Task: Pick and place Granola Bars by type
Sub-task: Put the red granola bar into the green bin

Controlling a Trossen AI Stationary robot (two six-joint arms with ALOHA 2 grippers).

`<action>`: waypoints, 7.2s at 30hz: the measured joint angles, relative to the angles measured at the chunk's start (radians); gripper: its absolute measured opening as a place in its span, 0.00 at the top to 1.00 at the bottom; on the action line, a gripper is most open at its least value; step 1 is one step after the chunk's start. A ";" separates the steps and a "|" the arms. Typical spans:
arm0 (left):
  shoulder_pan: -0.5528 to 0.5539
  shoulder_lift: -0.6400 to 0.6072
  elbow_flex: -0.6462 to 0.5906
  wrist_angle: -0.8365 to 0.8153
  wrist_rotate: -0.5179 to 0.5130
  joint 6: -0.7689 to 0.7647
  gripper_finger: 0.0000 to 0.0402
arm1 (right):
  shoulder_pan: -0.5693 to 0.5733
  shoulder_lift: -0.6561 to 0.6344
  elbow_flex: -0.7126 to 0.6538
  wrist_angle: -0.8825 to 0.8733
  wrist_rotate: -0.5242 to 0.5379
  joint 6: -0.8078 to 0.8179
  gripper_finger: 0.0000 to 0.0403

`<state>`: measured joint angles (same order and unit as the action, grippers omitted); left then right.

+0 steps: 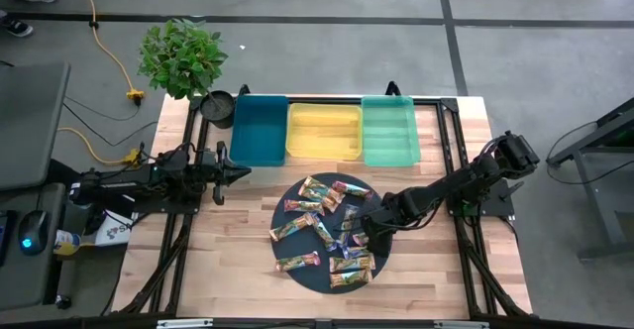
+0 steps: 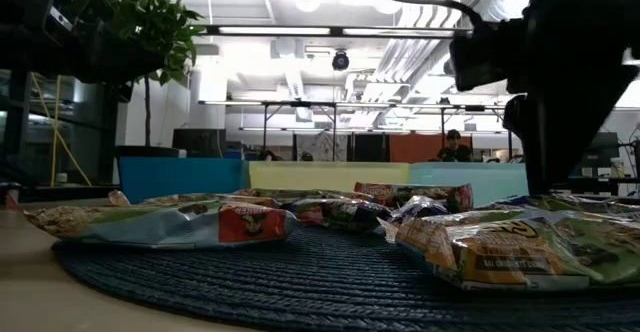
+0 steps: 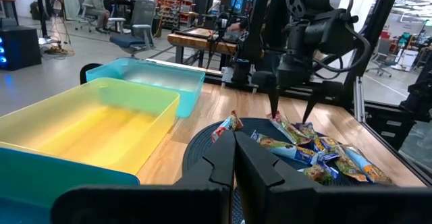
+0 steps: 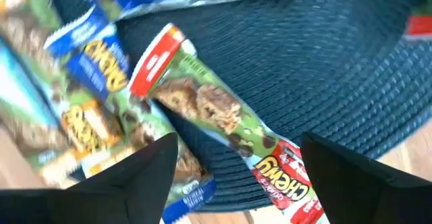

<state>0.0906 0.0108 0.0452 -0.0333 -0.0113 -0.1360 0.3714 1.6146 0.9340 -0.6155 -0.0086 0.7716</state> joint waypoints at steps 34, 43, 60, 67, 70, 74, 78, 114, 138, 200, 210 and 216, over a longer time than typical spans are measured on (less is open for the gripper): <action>0.000 0.000 0.000 0.000 0.000 0.000 0.98 | 0.052 0.003 0.000 0.068 0.104 -0.748 0.26; 0.000 0.000 0.000 0.000 0.000 0.000 0.98 | 0.052 0.066 0.000 0.071 0.066 -0.750 0.26; 0.000 0.000 0.000 0.000 0.000 0.000 0.98 | -0.012 0.076 0.000 0.089 0.069 -0.713 0.26; 0.000 0.000 0.000 0.000 0.000 0.000 0.98 | -0.004 0.076 0.000 0.079 0.029 -0.685 0.26; 0.000 0.000 0.000 0.000 0.000 0.000 0.98 | -0.004 0.076 0.000 0.054 0.026 -0.659 0.26; 0.000 0.000 0.000 0.000 0.000 0.000 0.98 | -0.004 0.076 -0.001 0.019 0.029 -0.642 0.26; 0.000 0.000 0.000 0.000 0.000 0.000 0.98 | -0.005 0.076 -0.002 0.030 0.022 -0.640 0.26; 0.000 0.000 0.000 0.000 0.000 0.000 0.98 | -0.004 0.068 -0.077 0.141 -0.027 -0.562 0.52; 0.000 0.000 0.000 0.000 0.000 0.000 0.98 | -0.004 0.061 -0.076 0.178 -0.064 -0.543 0.77; 0.001 0.000 0.000 -0.022 0.000 0.000 0.98 | -0.144 -0.218 0.752 0.165 0.609 -0.861 0.82; 0.001 0.000 0.000 -0.022 0.000 0.000 0.98 | -0.359 -0.314 0.752 0.153 0.837 -0.849 0.82; 0.001 0.000 0.000 -0.022 0.000 0.000 0.98 | -0.503 -0.303 0.752 0.043 0.894 -0.717 0.82</action>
<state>0.0914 0.0109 0.0456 -0.0551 -0.0109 -0.1364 -0.1319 1.3115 1.6855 -0.5727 0.8858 0.0550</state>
